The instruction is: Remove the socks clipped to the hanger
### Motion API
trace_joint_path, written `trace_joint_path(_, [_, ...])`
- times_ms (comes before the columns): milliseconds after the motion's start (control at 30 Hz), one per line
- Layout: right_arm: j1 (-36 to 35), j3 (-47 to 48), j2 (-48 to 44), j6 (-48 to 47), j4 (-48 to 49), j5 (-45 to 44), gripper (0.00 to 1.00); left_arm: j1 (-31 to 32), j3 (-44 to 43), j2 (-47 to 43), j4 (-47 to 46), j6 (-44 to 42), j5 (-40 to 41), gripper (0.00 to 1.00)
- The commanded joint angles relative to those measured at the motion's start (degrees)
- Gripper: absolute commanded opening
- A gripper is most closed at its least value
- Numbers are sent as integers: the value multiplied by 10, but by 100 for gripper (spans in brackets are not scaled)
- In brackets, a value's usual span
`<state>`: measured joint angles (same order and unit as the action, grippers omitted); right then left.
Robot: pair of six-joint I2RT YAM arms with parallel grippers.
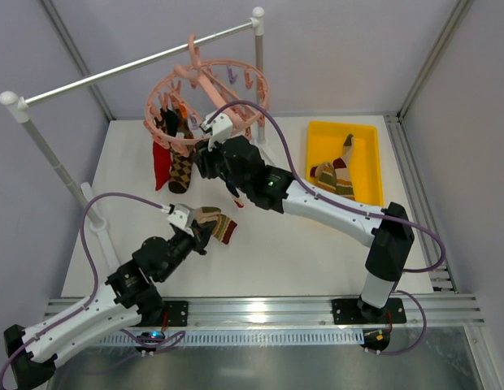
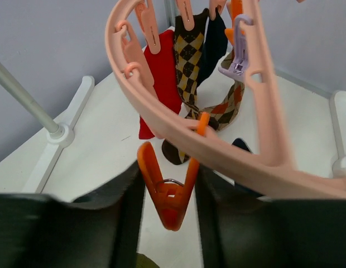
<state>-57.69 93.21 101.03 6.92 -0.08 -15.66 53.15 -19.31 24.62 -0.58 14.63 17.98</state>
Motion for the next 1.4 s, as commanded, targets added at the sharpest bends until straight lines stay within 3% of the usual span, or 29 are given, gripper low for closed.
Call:
trace_joint_path(0, [-1, -13, -28, -2, 38, -5, 49, 2, 0, 3, -21, 2, 13, 0])
trace_joint_path(33, [-2, -23, -36, -4, 37, 5, 58, 2, 0, 6, -20, 3, 21, 0])
trace_joint_path(100, [-2, -45, -47, -4, 37, 8, 64, 2, -2, 11, -14, 7, 47, 0])
trace_joint_path(300, [-4, -136, -114, 2, 62, -2, 71, 2, -7, 36, -7, 13, 69, 0])
trace_joint_path(567, [-4, -333, -255, -16, 154, 5, 80, -9, -5, 40, -17, 17, 56, 0])
trace_joint_path(633, [-4, -385, -290, -29, 181, 12, 80, -29, -6, 41, -22, 28, 39, 0])
trace_joint_path(833, [-4, -488, -334, -47, 235, 74, 81, -125, -26, 91, -54, 108, -124, 0])
trace_joint_path(1000, [-4, -520, -338, -50, 266, 124, 81, -151, -69, 141, -79, 183, -239, 0])
trace_joint_path(1367, [-23, -527, -281, -47, 315, 173, 81, -150, -120, 171, -55, 240, -245, 0])
